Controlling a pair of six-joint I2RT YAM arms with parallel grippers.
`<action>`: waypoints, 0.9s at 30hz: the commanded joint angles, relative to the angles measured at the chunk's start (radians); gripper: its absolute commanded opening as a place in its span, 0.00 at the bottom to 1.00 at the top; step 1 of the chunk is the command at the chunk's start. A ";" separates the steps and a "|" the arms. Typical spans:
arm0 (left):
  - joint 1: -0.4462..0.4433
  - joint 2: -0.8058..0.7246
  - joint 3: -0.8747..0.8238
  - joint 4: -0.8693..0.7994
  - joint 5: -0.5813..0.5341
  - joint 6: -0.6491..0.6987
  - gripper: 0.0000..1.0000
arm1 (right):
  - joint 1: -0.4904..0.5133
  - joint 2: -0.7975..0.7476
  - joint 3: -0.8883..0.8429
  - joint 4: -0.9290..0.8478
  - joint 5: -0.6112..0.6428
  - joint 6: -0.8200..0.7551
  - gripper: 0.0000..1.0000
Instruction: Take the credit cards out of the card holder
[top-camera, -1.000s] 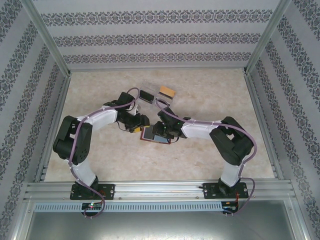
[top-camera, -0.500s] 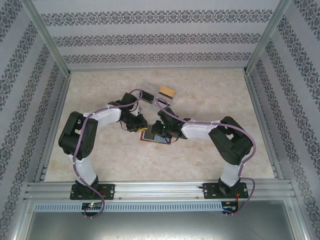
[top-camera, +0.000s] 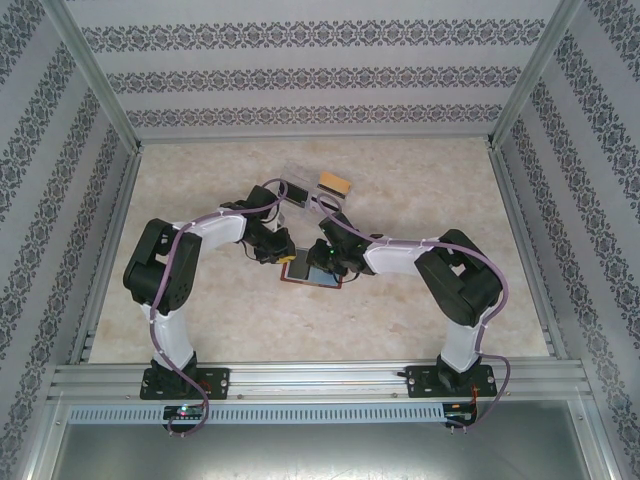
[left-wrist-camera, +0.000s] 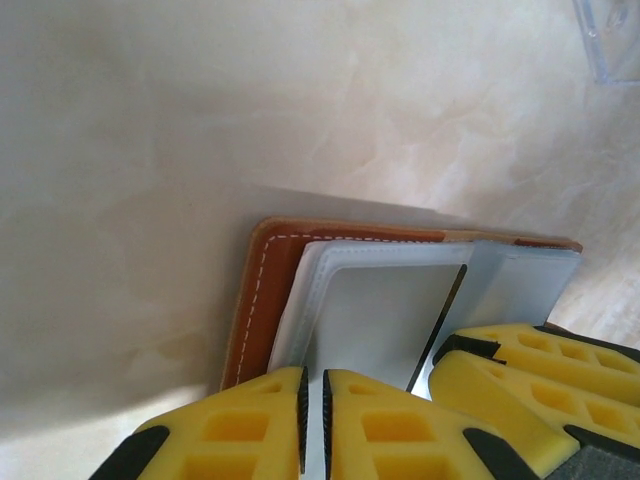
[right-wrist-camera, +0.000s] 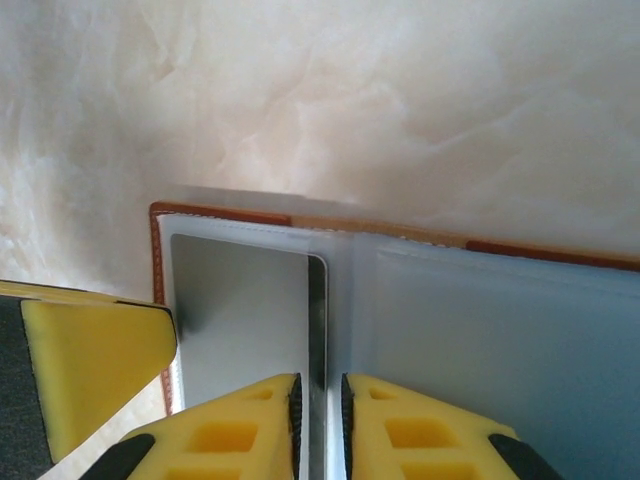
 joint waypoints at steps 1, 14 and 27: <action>-0.013 0.014 0.020 -0.022 -0.015 -0.005 0.15 | 0.001 0.022 0.021 -0.011 -0.010 0.007 0.20; -0.018 0.022 -0.032 0.021 -0.003 -0.036 0.15 | -0.010 0.007 0.003 0.030 -0.039 -0.001 0.16; -0.020 -0.050 -0.006 -0.041 -0.086 0.000 0.21 | -0.013 -0.009 -0.007 0.038 -0.049 -0.024 0.17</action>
